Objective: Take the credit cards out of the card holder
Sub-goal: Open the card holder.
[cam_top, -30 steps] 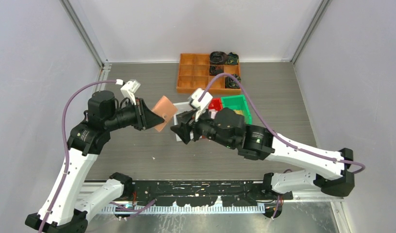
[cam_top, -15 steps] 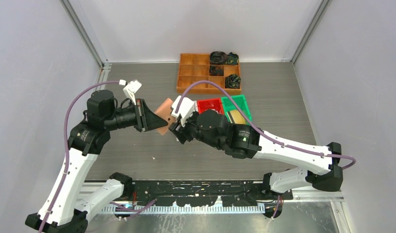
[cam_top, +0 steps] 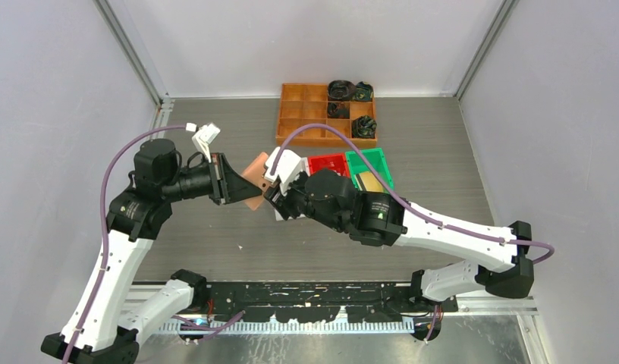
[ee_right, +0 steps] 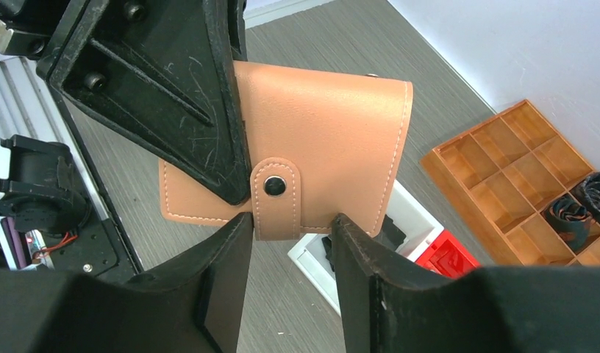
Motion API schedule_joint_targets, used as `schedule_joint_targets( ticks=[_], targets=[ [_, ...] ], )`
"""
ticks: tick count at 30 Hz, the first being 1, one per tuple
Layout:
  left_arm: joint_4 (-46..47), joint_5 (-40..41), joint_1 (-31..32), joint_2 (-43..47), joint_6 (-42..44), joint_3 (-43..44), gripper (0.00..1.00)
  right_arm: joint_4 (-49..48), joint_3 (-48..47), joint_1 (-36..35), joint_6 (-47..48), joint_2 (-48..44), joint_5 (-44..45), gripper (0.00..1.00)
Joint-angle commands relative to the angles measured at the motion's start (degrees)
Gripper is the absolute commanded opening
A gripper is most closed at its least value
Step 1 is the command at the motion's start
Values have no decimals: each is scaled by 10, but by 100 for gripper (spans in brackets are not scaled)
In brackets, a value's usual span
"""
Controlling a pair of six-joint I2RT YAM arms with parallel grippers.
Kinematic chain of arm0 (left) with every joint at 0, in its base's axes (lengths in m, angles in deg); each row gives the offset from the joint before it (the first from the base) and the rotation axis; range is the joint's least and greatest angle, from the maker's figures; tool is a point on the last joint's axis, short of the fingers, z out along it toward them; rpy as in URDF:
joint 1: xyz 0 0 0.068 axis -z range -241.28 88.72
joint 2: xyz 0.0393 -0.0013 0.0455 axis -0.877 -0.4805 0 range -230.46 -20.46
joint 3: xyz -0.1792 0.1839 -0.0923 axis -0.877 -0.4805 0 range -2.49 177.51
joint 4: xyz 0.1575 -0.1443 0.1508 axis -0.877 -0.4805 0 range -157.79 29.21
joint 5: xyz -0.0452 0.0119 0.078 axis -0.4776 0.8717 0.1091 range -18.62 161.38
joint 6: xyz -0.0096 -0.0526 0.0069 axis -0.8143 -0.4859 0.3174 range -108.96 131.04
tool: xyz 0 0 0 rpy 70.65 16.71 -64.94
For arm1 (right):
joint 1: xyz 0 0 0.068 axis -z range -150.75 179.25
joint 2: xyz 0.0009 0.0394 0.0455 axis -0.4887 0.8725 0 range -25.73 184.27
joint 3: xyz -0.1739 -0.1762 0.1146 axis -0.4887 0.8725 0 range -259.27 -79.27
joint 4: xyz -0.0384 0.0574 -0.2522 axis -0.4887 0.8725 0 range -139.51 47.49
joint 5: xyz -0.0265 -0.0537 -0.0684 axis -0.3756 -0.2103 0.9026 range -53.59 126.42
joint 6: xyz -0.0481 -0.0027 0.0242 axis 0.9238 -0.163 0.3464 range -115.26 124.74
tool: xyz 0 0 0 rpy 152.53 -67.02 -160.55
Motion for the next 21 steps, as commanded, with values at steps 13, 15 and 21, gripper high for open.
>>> schedule_joint_targets(
  ticks=[13, 15, 21],
  targets=[
    [57, -95, 8, 11, -34, 29, 0, -88, -33, -7, -4, 44, 65, 23],
    [62, -95, 8, 11, -43, 31, 0, -105, -29, -15, 5, 46, 85, 8],
    [60, -94, 8, 10, -51, 40, 0, -178, -1, -28, 20, 47, 194, 1]
  ],
)
